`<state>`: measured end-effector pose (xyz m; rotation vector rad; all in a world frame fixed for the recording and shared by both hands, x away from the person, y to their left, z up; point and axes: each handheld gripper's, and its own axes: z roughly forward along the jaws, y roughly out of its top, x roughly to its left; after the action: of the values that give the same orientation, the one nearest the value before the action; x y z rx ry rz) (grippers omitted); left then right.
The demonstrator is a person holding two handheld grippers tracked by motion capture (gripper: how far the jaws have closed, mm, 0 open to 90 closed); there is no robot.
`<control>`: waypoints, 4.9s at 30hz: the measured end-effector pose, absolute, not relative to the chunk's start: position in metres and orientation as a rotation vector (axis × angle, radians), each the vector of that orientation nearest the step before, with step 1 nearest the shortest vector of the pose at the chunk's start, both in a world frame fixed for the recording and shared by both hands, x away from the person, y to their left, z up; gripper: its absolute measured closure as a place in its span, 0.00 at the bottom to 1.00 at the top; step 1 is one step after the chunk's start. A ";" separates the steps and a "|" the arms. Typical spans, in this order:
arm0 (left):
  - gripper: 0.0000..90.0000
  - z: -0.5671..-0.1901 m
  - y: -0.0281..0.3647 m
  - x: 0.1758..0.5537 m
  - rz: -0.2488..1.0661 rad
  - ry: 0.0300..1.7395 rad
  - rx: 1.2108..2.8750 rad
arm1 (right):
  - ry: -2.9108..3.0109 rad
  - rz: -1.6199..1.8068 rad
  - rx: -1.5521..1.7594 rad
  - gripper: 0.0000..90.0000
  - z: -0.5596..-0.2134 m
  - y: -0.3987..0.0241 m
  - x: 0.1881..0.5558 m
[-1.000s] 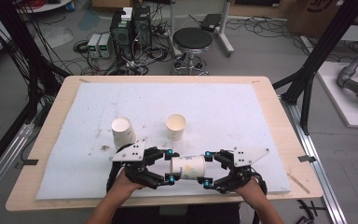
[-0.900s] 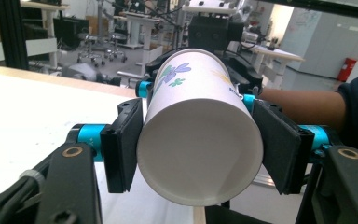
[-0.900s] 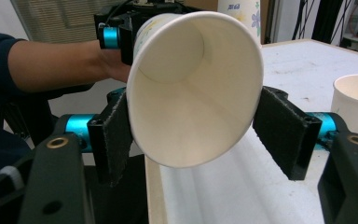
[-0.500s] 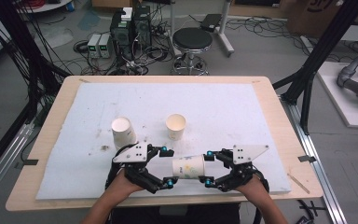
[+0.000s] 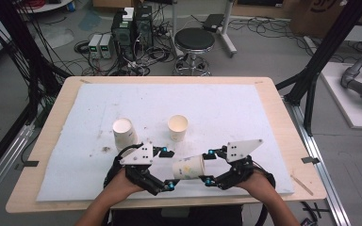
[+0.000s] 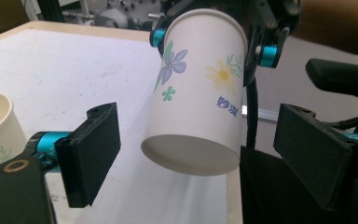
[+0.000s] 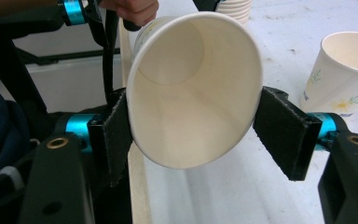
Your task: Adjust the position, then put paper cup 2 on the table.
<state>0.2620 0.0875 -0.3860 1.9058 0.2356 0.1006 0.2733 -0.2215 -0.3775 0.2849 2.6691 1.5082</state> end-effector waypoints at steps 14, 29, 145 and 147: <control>0.17 -0.386 0.078 0.265 0.152 0.213 2.042 | 2.748 1.254 0.190 0.35 -0.363 -0.202 0.277; 0.19 -0.388 0.070 0.269 0.182 0.201 2.137 | 2.793 1.062 0.128 0.35 -0.357 -0.182 0.279; 0.33 -0.422 0.109 0.281 0.205 0.413 1.653 | 2.146 1.436 0.903 0.25 -0.397 -0.316 0.269; 0.33 -0.423 0.107 0.282 0.204 0.412 1.654 | 2.143 1.433 0.900 0.25 -0.397 -0.317 0.268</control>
<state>0.2818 0.1072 -0.4228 1.6535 0.4118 0.2035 0.2683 -0.3170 -0.3967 0.9003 2.1428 1.4326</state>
